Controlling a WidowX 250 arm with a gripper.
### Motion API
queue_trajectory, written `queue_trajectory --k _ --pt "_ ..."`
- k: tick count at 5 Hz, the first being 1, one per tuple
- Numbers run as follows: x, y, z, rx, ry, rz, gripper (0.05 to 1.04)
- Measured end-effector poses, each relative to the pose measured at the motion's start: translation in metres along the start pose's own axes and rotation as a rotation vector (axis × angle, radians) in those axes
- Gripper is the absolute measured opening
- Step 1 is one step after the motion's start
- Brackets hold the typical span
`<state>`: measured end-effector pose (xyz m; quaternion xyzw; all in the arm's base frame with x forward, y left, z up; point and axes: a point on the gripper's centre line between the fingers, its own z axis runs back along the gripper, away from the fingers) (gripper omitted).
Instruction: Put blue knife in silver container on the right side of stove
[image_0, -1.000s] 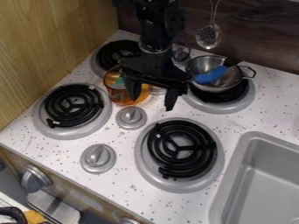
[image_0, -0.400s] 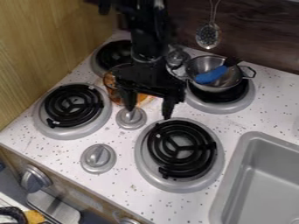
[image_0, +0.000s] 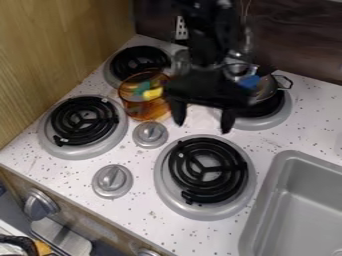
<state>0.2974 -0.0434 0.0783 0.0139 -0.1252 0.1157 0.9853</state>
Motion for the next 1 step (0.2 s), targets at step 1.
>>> queue_trajectory --k 1 --pt "0.0231 -0.0015 0.0191 0.061 -0.053 -0.032 0.999"
